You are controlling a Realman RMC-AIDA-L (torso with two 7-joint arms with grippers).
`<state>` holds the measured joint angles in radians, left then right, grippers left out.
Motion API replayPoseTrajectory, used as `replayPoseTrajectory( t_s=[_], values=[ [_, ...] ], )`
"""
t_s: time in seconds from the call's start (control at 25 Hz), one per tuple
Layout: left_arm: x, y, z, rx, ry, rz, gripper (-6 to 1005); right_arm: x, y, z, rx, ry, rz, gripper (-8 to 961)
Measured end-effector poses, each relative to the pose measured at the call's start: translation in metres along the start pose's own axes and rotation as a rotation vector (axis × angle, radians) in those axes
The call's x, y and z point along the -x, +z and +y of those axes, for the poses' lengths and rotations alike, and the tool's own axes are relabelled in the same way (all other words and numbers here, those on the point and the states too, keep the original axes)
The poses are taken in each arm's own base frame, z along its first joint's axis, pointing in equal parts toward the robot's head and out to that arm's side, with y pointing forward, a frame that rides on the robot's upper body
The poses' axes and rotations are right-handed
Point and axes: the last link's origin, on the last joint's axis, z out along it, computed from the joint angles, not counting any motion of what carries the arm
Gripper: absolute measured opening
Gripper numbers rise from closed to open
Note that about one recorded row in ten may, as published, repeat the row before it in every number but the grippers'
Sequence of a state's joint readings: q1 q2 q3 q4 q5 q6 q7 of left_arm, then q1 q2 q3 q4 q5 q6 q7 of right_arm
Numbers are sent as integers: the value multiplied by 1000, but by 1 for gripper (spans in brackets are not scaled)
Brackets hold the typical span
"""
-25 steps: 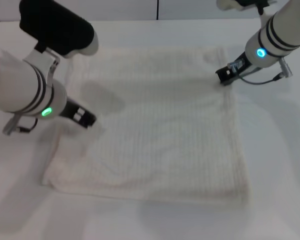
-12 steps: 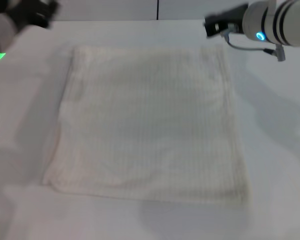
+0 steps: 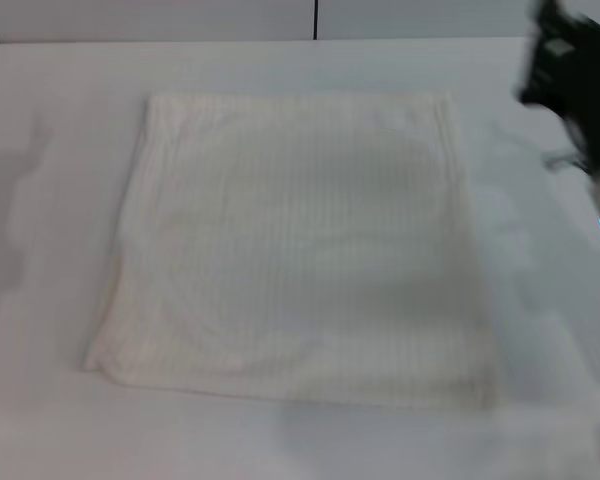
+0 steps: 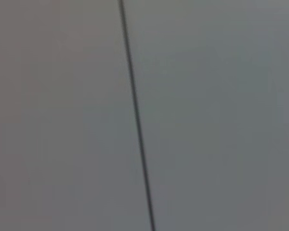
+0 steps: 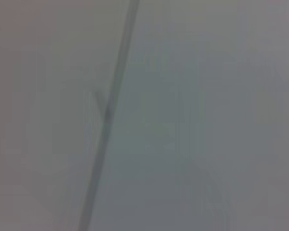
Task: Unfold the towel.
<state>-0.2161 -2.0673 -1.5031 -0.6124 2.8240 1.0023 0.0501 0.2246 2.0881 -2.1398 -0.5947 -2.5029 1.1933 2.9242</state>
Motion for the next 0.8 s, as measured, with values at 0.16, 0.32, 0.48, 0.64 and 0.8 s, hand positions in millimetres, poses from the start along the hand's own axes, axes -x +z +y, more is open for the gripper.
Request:
replayPoseTrajectory(
  t_s=[0.16,0.32,0.48,0.64,0.8],
  values=[
    [25,-20,-15,-43,-12,-49,787,-10,-27,-22,-84,-21,-3,31],
    [40,-36,-29,-101,-2,-111,801,-18,-52,-42,-174,-38,35,31],
    [45,-49,-37,-130,3,-131,801,-22,-64,-50,-206,-51,62,32],
    [47,-55,-38,-131,7,-142,801,-25,-65,-49,-197,-62,80,218],
    [51,-62,-39,-135,9,-162,801,-27,-66,-49,-195,-66,94,218]
  ],
)
